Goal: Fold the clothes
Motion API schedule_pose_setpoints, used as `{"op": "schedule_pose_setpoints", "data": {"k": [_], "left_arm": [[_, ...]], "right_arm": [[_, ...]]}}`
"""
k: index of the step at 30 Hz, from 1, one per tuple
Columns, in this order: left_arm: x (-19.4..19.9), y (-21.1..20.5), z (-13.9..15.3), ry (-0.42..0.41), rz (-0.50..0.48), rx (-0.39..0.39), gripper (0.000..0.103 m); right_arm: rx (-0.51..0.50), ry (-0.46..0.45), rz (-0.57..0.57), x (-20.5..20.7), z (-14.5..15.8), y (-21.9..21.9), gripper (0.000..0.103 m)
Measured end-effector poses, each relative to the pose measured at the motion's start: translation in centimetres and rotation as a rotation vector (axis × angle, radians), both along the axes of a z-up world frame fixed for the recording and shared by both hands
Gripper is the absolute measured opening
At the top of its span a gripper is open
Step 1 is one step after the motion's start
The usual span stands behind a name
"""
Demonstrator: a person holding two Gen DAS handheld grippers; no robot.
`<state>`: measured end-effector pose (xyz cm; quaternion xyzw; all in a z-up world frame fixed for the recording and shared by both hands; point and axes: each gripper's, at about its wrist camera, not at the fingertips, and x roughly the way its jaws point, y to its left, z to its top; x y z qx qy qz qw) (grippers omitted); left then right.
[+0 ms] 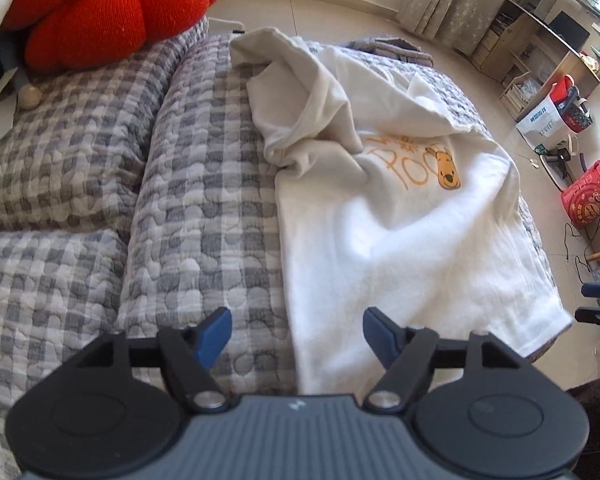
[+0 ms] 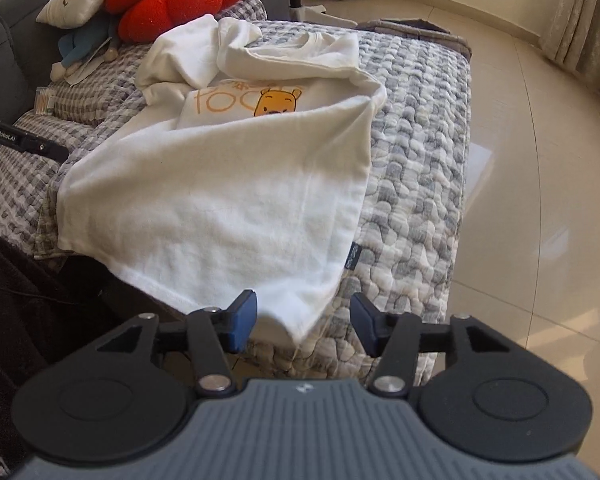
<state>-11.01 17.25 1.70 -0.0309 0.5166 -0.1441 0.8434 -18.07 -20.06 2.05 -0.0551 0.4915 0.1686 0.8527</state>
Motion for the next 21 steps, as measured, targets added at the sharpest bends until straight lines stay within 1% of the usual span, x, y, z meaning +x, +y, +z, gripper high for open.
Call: {"op": "schedule_pose_setpoints", "data": {"k": [3,6,11,16,21], "left_arm": [[1.1,-0.2,0.8,-0.036,0.027,-0.008,0.078],[2.5,-0.4,1.8,-0.075,0.051,-0.035,0.079],[5.4,-1.3,3.1,-0.16,0.105,-0.06,0.079],[8.3,-2.9,3.5,-0.217,0.12,-0.027,0.078],[10.7,-4.2,3.3,-0.266,0.119,0.01,0.073]], "right_arm": [[-0.023,-0.025,0.027,0.4,0.9,0.7,0.056],[-0.027,-0.055,0.045,1.3,1.8,1.7,0.057],[-0.014,-0.126,0.049,4.2,3.0,4.3,0.057],[-0.004,-0.178,0.05,7.8,3.6,7.3,0.057],[0.023,-0.211,0.019,11.9,3.4,9.5,0.057]]}}
